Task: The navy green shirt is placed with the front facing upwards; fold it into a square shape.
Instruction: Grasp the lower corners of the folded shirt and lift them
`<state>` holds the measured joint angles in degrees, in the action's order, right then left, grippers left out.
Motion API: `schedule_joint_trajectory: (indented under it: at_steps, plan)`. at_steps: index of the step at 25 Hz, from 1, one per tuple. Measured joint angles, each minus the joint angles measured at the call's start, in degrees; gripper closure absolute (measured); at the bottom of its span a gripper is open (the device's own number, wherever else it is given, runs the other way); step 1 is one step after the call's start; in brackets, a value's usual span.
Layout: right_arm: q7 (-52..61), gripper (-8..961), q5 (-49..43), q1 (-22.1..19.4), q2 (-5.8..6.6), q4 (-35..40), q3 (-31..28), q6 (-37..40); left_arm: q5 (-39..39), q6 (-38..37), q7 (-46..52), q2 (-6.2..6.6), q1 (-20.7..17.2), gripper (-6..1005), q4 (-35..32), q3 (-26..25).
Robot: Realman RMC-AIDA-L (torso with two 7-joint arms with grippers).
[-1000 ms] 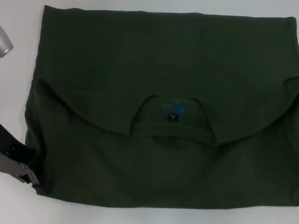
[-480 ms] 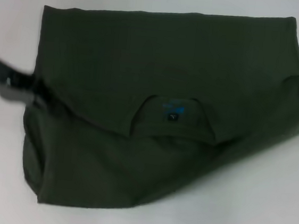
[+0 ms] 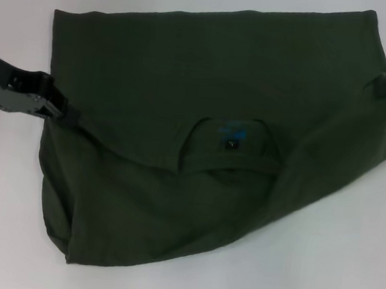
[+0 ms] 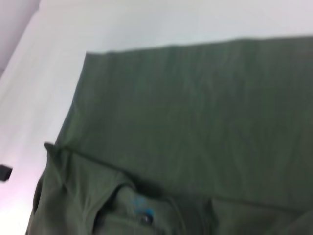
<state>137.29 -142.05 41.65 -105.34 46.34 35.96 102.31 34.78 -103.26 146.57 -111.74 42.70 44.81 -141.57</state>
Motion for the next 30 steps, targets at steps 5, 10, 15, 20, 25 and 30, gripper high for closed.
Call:
schedule_joint_trajectory:
  at_steps: [5,10,15,20,25,30]
  plan:
    - [-0.1,919,-0.1,-0.4,-1.04,-0.2,1.8,0.6,0.9,0.1,-1.1,-0.09,-1.4,963,0.5,-1.4]
    - [-0.3,919,-0.1,-0.5,-1.28,-0.2,2.0,1.4,2.0,0.2,-2.1,-0.40,-1.6,902,0.5,-1.7]
    - [-0.3,919,-0.1,-0.4,-1.30,-0.1,2.4,1.5,8.7,1.7,-8.9,-2.34,-2.7,746,1.0,-2.7]
    - [-0.3,919,-0.1,-0.6,-1.35,-0.2,2.4,1.4,18.9,2.6,-19.2,-5.49,-5.5,613,1.8,-6.5]
    - [-0.3,919,-0.1,-0.8,-1.36,0.0,2.5,1.5,28.4,2.7,-23.4,-6.12,-9.2,503,2.3,-8.2]
    - [-0.1,919,-0.1,-0.9,-1.36,0.0,2.5,1.6,31.3,2.6,-24.9,-5.77,-11.0,279,3.1,-7.9]
